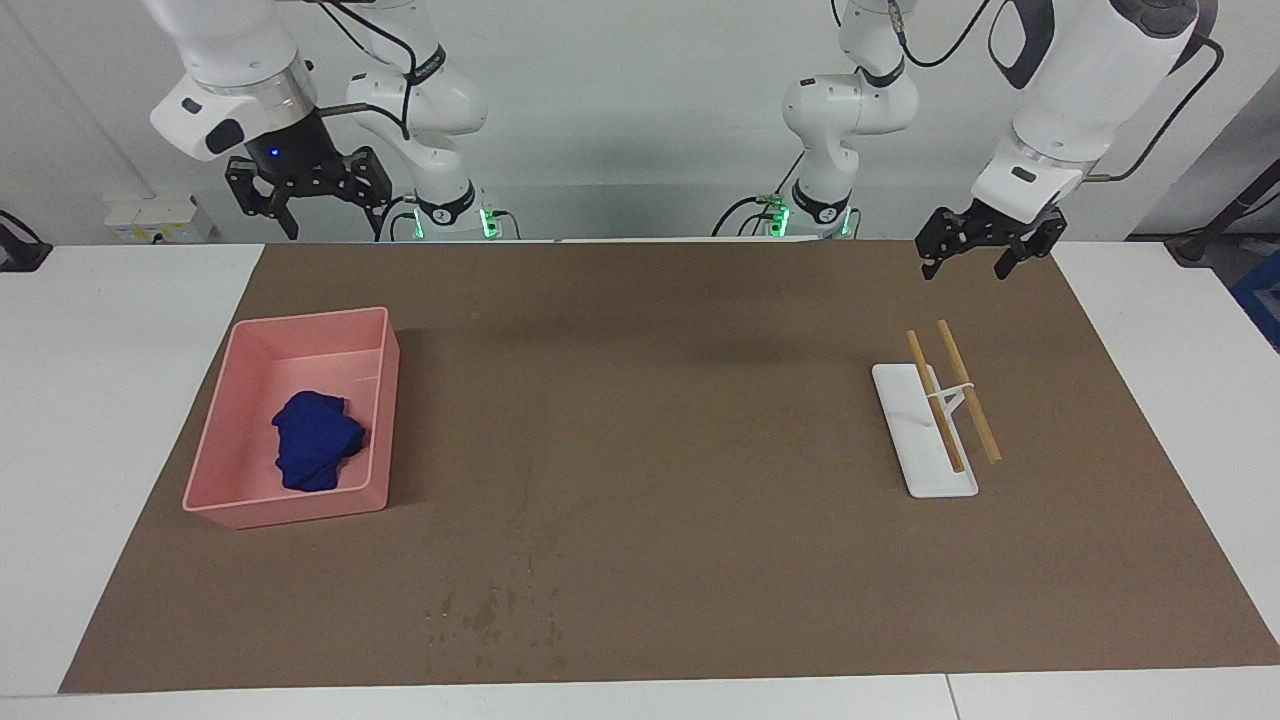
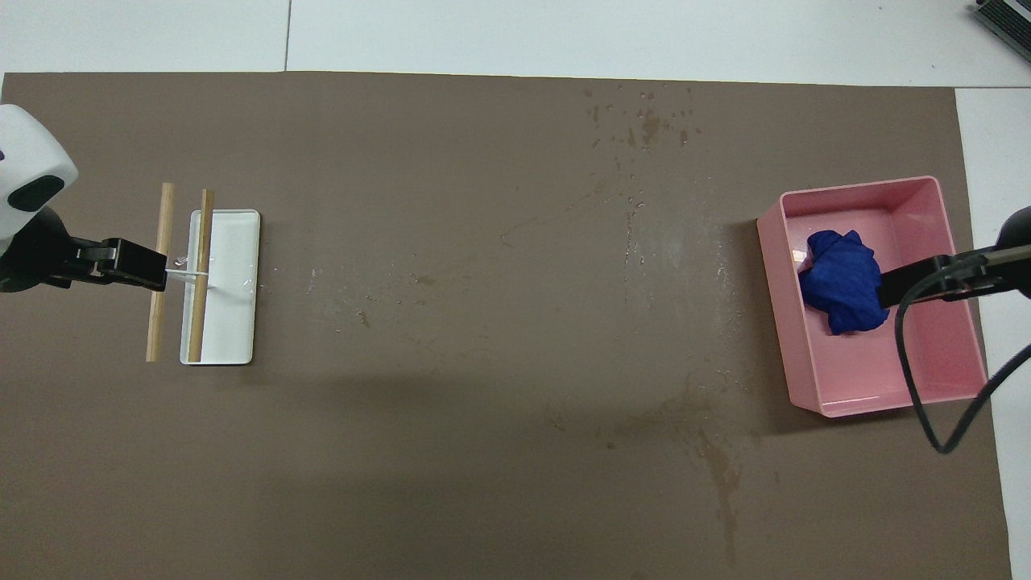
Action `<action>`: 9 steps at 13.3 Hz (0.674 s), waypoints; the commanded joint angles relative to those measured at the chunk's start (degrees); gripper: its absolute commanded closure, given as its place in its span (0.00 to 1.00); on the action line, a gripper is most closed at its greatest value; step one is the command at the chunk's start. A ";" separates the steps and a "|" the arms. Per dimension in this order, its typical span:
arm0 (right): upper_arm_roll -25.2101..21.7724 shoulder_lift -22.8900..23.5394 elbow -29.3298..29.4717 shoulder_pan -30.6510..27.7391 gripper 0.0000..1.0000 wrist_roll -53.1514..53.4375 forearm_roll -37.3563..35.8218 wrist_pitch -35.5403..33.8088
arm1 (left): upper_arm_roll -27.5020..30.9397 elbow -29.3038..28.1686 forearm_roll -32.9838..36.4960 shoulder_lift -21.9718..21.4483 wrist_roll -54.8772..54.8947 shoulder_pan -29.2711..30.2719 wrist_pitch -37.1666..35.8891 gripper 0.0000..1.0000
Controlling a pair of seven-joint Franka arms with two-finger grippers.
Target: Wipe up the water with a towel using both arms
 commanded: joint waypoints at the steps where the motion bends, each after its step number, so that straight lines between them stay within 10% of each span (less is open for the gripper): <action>1: -5.42 4.54 6.90 5.95 0.00 0.16 -0.12 -1.97 | 0.07 -1.20 -0.34 -1.23 0.29 0.23 -0.37 0.00; 6: -4.98 3.05 3.04 5.08 0.00 0.07 1.73 -2.13 | 0.07 -1.20 -0.34 -1.23 0.29 0.23 -0.28 0.00; 9: 5.35 2.87 3.03 -4.74 0.00 0.16 1.64 -2.57 | 0.07 -1.20 -0.26 -1.23 0.29 0.23 -0.37 0.00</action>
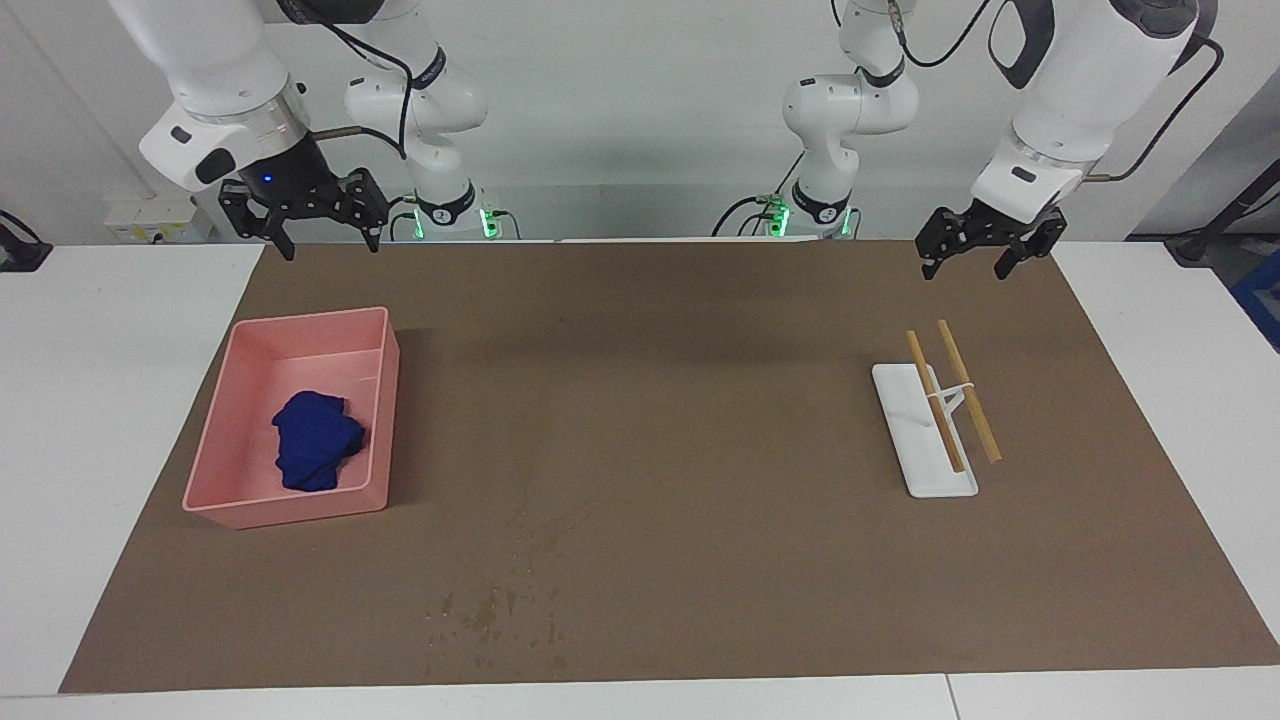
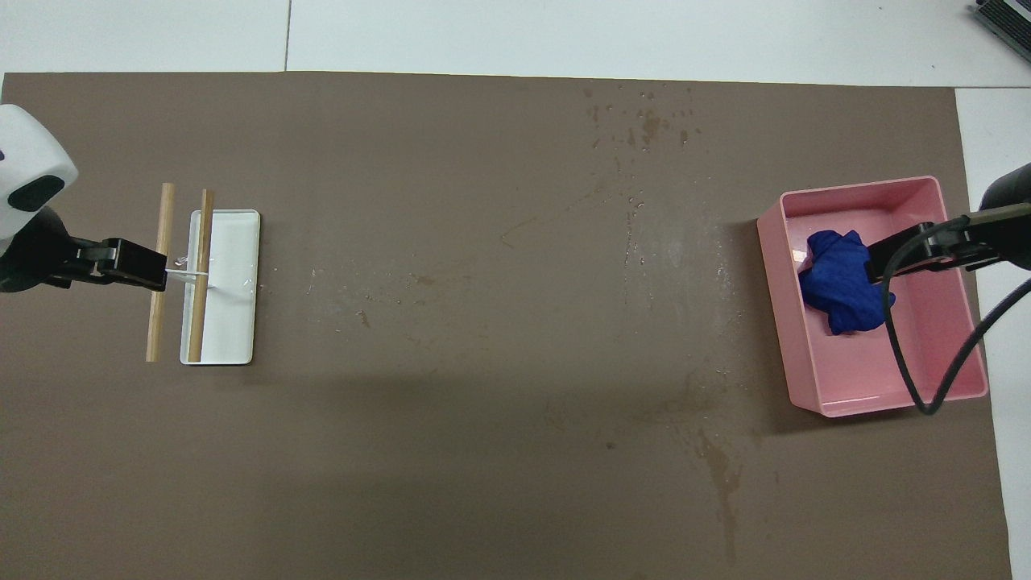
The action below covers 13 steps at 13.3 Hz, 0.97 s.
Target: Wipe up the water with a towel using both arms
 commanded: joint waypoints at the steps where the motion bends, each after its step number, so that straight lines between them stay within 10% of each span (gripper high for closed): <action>1: 6.22 -1.40 -1.04 -5.67 0.00 0.34 0.92 -0.76 | 0.07 -1.20 -0.26 -1.23 0.37 0.23 -0.28 0.00; 13: -3.89 -3.16 -4.20 3.21 0.00 0.17 1.09 -0.50 | 0.07 -1.20 -0.26 -1.23 0.29 0.23 -0.28 0.00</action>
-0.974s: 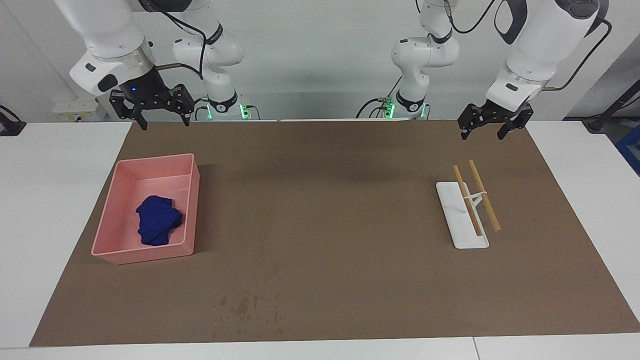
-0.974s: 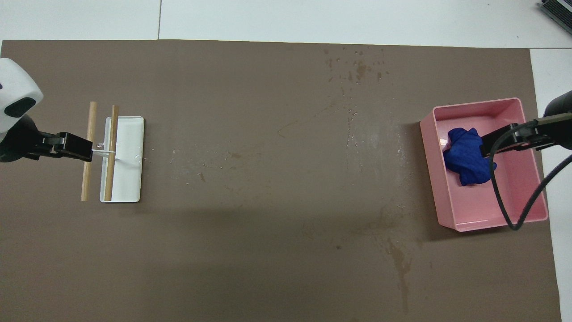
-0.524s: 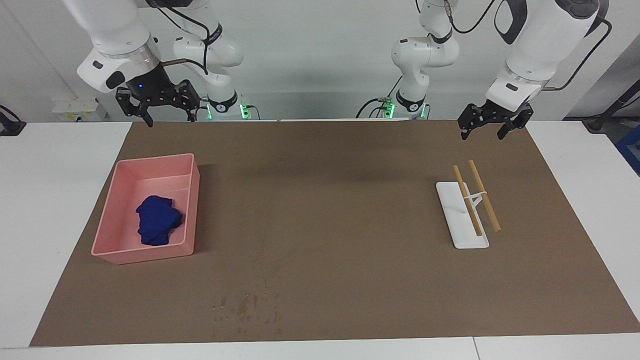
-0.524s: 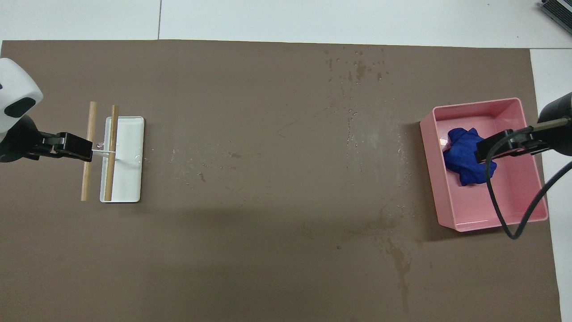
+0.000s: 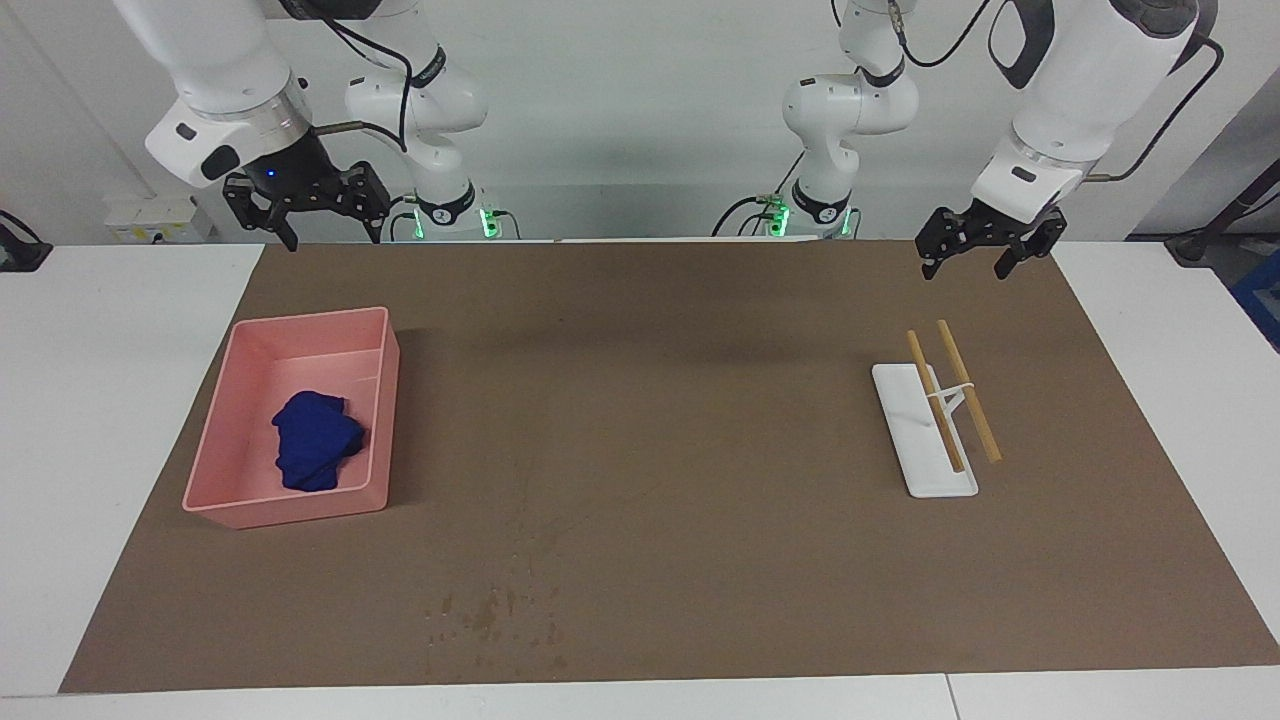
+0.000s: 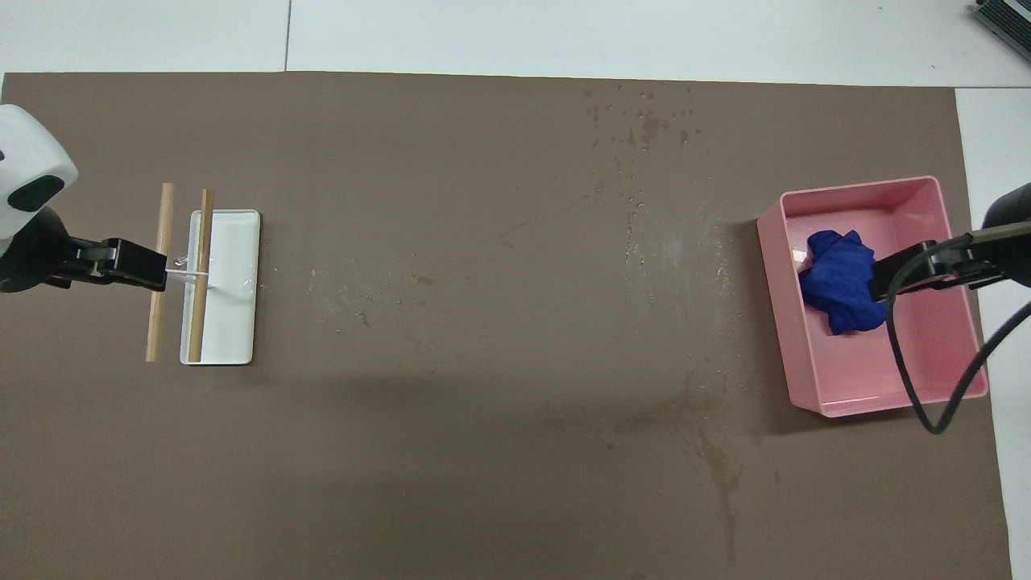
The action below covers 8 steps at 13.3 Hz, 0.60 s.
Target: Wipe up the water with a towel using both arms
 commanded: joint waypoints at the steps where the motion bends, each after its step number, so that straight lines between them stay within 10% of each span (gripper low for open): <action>1: -0.41 -1.64 -2.63 -0.25 0.00 0.09 1.07 0.52 | 0.07 -1.20 -0.26 -1.23 0.37 0.23 -0.36 0.00; 8: -0.41 -2.52 -3.60 0.45 0.00 0.88 1.07 0.08 | 0.07 -1.20 -0.26 -1.23 0.28 0.23 -0.28 0.00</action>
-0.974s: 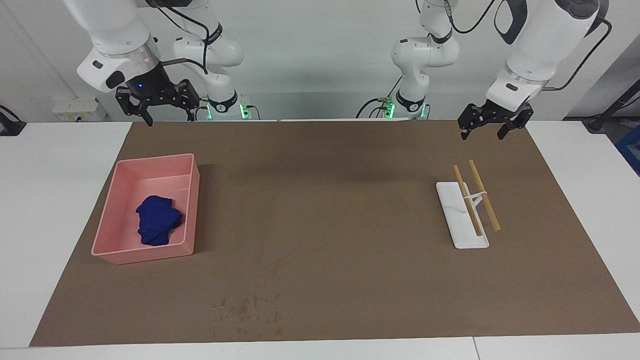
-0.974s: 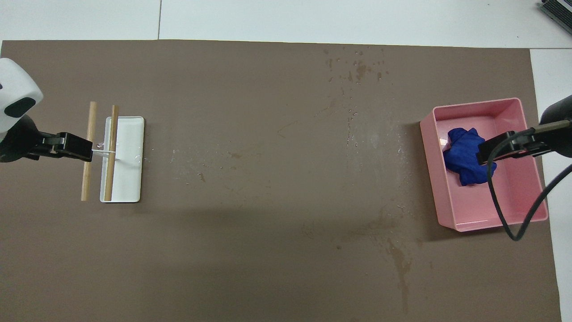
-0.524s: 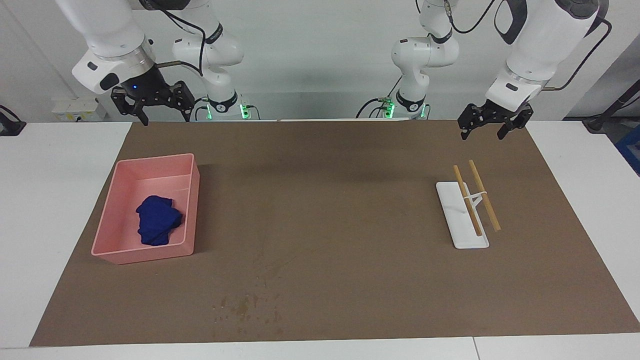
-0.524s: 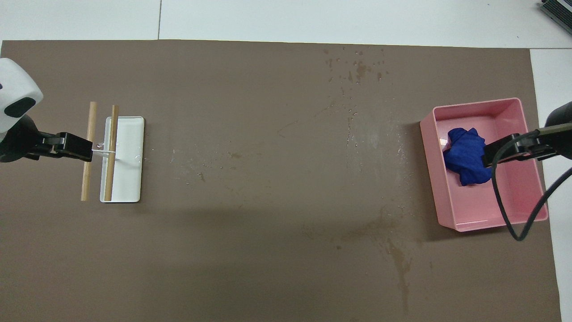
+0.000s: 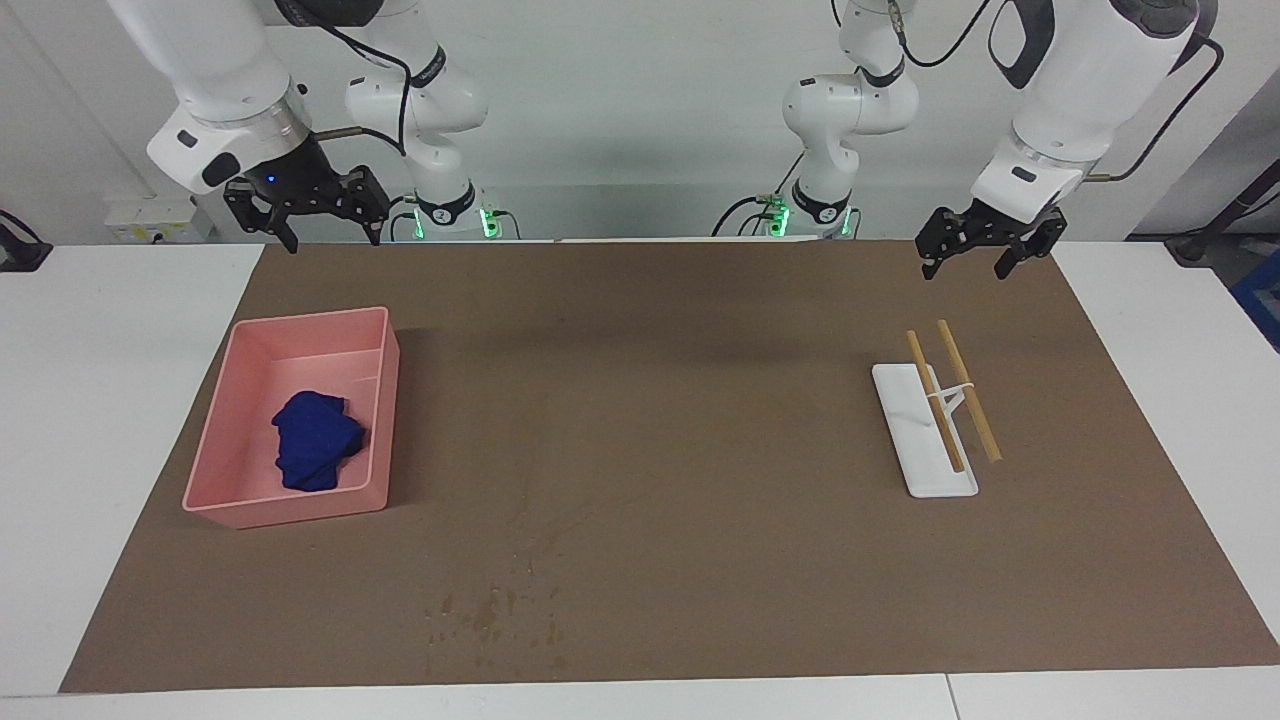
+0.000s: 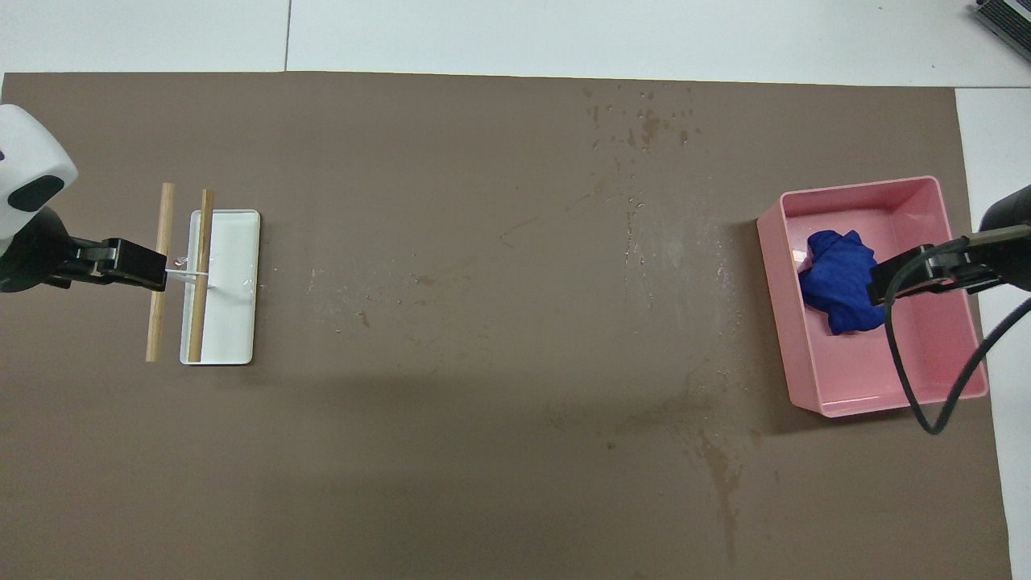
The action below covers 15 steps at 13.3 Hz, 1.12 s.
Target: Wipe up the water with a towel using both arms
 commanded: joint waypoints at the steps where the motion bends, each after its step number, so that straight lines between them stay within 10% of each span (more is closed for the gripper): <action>1: -0.26 -3.64 -4.78 0.31 0.00 0.71 1.06 0.43 | 0.07 -1.20 -0.26 -1.23 0.29 0.23 -0.27 0.00; 15: -0.88 -4.19 -6.29 -1.09 0.00 0.70 0.00 7.54 | 0.07 -1.20 -0.26 -1.23 0.29 0.23 -0.36 0.00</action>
